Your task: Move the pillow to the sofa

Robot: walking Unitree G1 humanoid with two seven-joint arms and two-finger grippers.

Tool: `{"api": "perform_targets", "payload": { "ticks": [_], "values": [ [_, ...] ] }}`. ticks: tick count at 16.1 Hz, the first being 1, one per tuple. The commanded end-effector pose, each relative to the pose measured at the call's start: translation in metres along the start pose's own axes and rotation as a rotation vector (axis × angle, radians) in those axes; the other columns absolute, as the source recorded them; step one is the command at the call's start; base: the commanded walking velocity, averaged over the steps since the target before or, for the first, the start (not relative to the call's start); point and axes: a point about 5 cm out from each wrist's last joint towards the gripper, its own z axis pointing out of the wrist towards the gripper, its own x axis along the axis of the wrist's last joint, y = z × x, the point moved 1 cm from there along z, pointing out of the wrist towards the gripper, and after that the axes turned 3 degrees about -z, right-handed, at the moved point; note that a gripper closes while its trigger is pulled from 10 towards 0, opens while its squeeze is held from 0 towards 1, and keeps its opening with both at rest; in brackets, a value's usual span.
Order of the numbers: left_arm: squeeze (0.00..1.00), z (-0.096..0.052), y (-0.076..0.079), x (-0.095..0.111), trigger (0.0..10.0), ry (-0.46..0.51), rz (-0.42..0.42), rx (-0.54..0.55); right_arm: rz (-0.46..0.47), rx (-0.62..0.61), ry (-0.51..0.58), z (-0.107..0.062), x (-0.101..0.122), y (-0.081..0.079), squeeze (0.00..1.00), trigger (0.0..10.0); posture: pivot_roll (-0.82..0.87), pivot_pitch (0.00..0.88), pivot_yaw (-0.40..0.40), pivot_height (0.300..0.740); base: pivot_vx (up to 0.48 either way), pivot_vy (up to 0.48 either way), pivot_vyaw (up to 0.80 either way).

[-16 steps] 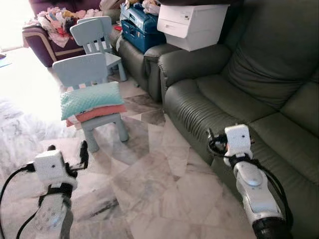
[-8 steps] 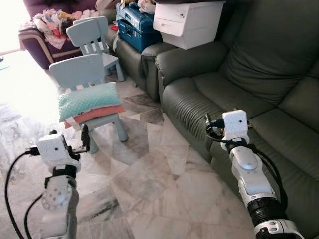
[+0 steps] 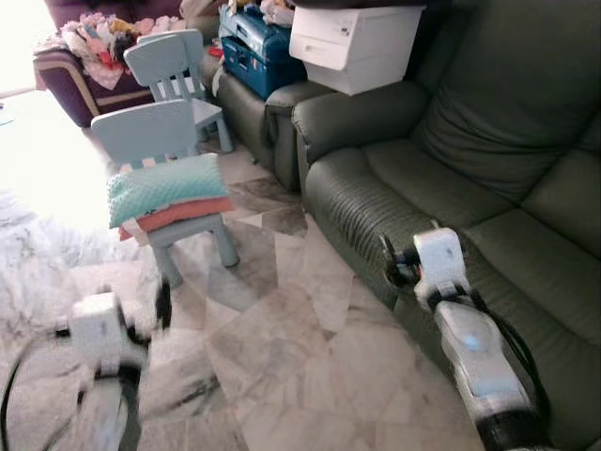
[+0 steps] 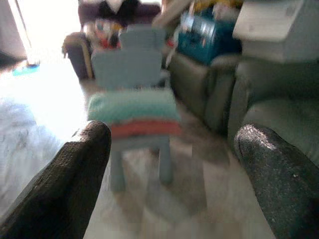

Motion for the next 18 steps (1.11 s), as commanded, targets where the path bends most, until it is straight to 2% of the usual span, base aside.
{"api": "perform_targets", "payload": {
  "ticks": [1,3,6,10,16,18],
  "values": [
    [0.0,-0.005,-0.002,-0.001,10.0,-0.018,0.018,-0.01,-0.001,0.016,-0.018,-0.007,-0.004,-0.001,0.0,10.0,-0.17,0.0,0.052,0.74,0.0,0.0,0.0],
    [0.0,-0.007,-0.005,-0.002,10.0,-0.035,0.023,-0.011,0.012,0.01,-0.036,-0.014,-0.008,-0.002,0.0,10.0,-0.16,0.0,0.061,0.74,0.0,0.0,0.0],
    [0.0,-0.002,-0.005,0.004,10.0,-0.035,0.031,-0.02,0.029,0.018,-0.037,-0.014,-0.004,-0.007,0.0,10.0,-0.16,0.0,0.072,0.74,0.0,0.0,0.0],
    [0.0,0.002,-0.01,0.009,10.0,-0.033,0.044,-0.015,0.033,0.009,-0.053,-0.018,-0.006,-0.006,0.0,10.0,-0.16,0.0,0.082,0.74,0.0,0.0,-0.73],
    [0.0,0.006,-0.001,0.01,10.0,-0.026,0.042,-0.04,0.021,0.027,-0.047,-0.016,-0.002,-0.012,0.0,10.0,-0.16,0.0,0.084,0.74,0.0,0.0,0.0],
    [0.0,0.007,0.0,0.013,10.0,-0.013,0.044,-0.033,-0.034,0.05,-0.021,-0.014,0.002,-0.014,0.0,10.0,-0.16,0.0,0.081,0.74,0.0,0.0,0.0]
  ]
}}
